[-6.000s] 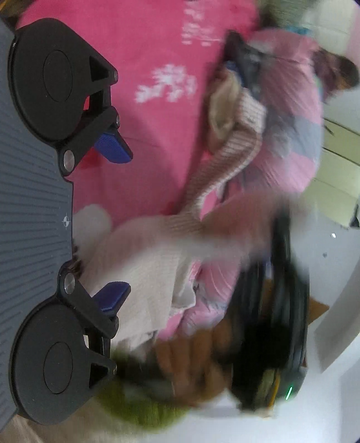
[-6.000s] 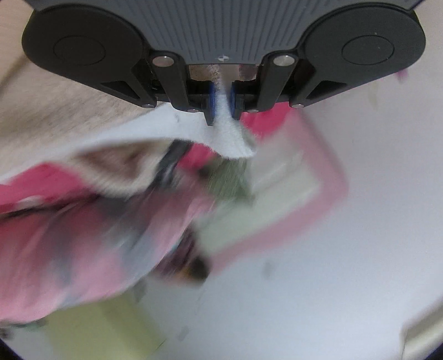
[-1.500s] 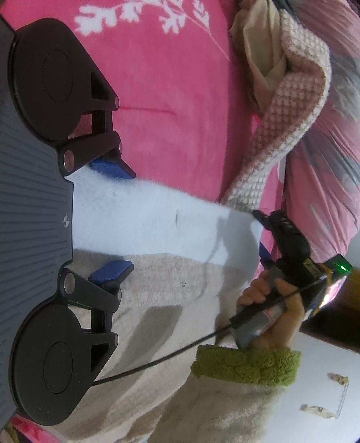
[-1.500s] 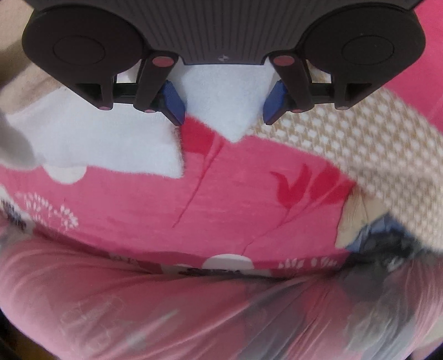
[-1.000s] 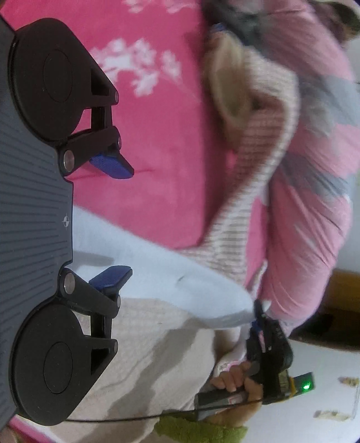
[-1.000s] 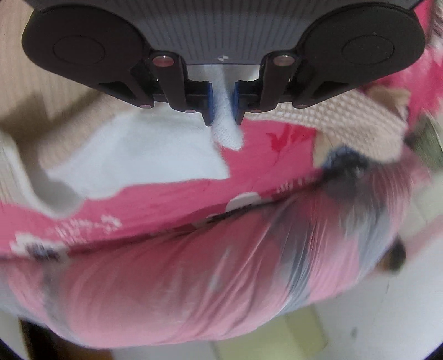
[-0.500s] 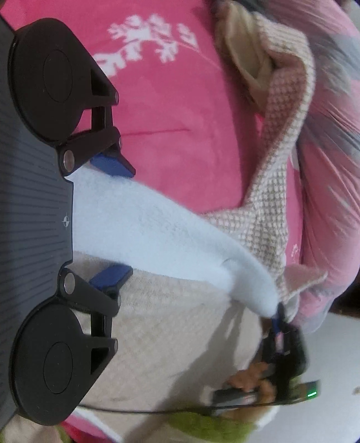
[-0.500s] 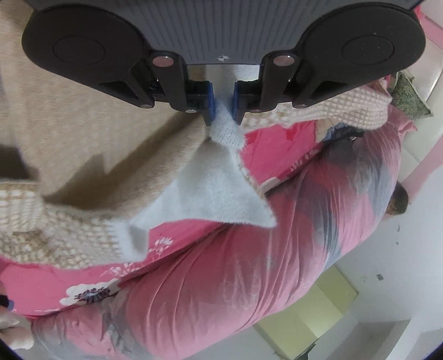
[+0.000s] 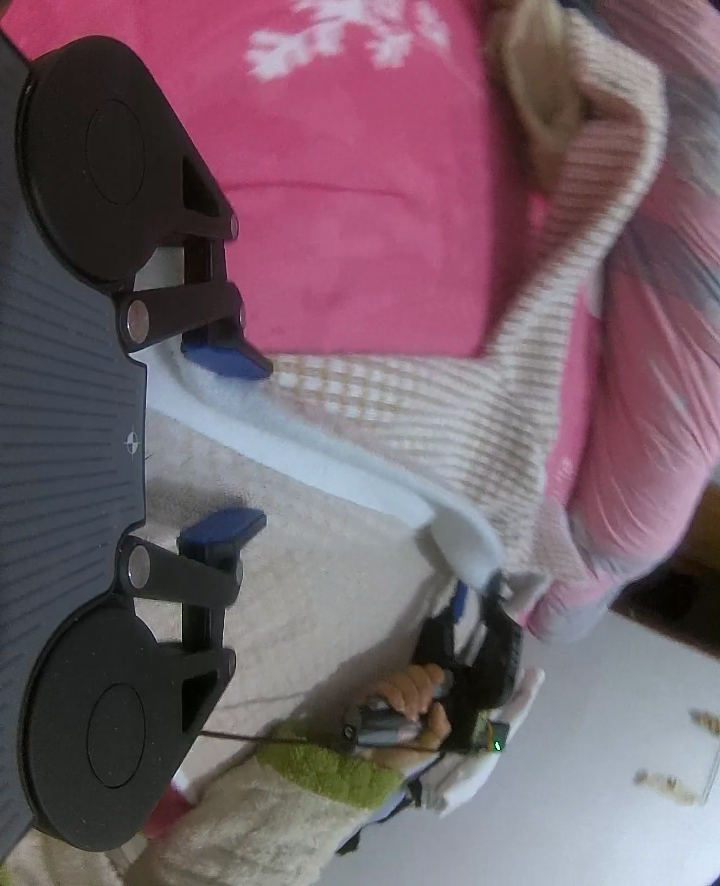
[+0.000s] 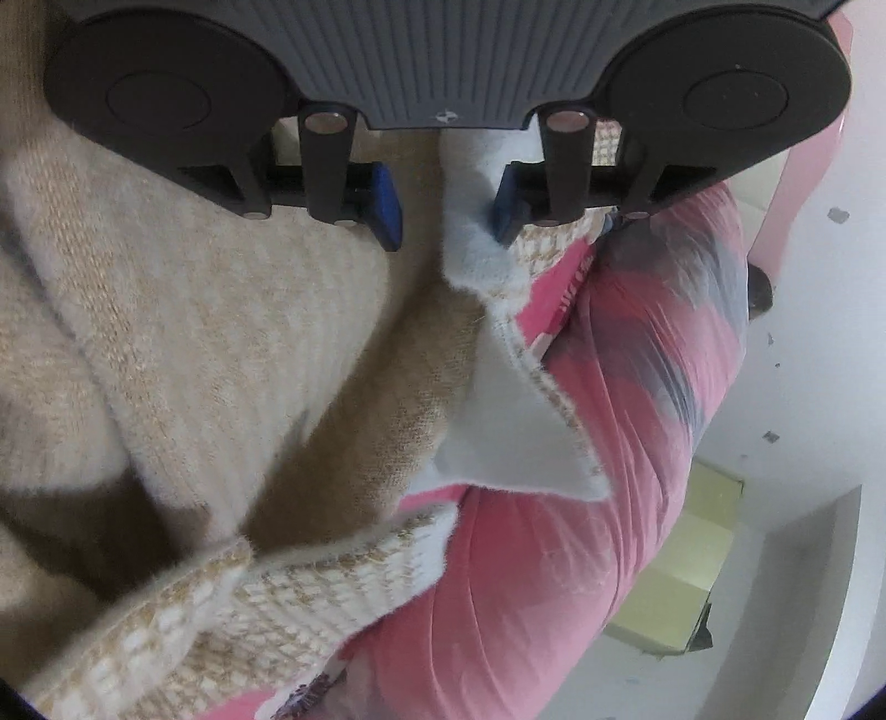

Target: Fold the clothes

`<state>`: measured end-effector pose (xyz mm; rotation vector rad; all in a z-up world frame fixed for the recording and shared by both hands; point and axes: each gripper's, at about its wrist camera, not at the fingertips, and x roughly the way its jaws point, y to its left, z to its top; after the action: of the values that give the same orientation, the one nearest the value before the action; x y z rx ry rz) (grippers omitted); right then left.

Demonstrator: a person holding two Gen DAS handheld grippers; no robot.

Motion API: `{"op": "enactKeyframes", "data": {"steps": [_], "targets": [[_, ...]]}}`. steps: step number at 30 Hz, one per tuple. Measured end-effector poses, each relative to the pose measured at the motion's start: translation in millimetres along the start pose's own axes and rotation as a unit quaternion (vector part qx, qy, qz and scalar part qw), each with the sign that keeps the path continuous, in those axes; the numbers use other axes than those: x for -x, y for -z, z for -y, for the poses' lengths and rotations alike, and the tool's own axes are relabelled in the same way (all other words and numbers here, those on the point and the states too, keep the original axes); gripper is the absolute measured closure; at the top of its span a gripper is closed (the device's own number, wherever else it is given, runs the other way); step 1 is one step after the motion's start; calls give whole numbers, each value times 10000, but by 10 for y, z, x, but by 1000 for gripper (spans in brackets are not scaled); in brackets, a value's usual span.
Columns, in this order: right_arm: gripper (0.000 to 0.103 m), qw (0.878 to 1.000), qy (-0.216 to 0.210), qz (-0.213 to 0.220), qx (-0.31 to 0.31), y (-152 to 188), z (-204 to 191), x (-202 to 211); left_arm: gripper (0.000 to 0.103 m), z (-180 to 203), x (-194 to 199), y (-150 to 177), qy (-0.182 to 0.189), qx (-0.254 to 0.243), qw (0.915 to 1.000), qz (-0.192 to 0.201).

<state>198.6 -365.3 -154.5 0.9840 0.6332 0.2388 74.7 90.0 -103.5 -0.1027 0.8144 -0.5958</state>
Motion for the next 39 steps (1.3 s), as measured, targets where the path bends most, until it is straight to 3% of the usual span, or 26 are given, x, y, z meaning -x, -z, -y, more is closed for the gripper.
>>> {"op": "enactKeyframes", "data": {"steps": [2,3,4,7,8,11,16,20,23,26,28,32,34,39], "targets": [[65,10000,-12,0,74,-20,-70,-33,77,77,-15,-1,-160,12,9999,48],[65,9998,43,5,170,-42,-122,-58,90,112,-14,0,-210,34,9997,78],[65,9995,112,14,280,-68,-176,-86,94,143,-6,7,-237,72,9996,112],[67,9953,648,14,727,-161,-358,-252,98,262,46,71,-320,84,9992,239],[76,9932,833,-16,812,-194,-403,-318,99,304,67,100,-316,58,9991,289],[88,9897,1117,-40,897,-306,-547,-516,101,362,98,195,96,241,9988,409],[90,9984,243,-22,505,-539,-1015,-875,102,396,1,302,1126,775,9891,546],[91,9967,-164,-380,702,-470,-1556,-1410,102,350,-147,268,1541,1067,9792,776],[91,9931,-201,-550,1020,-313,-1902,-1822,102,213,-231,220,1752,1416,9694,978],[91,9886,103,-511,1416,-177,-2046,-2024,102,65,-278,210,1790,1600,9650,1055],[91,9861,245,-413,1591,-145,-1985,-1944,102,33,-316,256,1882,1633,9631,1014],[91,9842,481,178,1694,-191,-1610,-1204,102,13,-359,406,2096,1620,9601,897],[91,9845,758,425,1525,-247,-1341,-838,102,25,-371,434,2103,1543,9614,879],[82,9936,946,405,471,-412,-638,-249,102,27,-389,393,2003,1441,9657,814]]}}
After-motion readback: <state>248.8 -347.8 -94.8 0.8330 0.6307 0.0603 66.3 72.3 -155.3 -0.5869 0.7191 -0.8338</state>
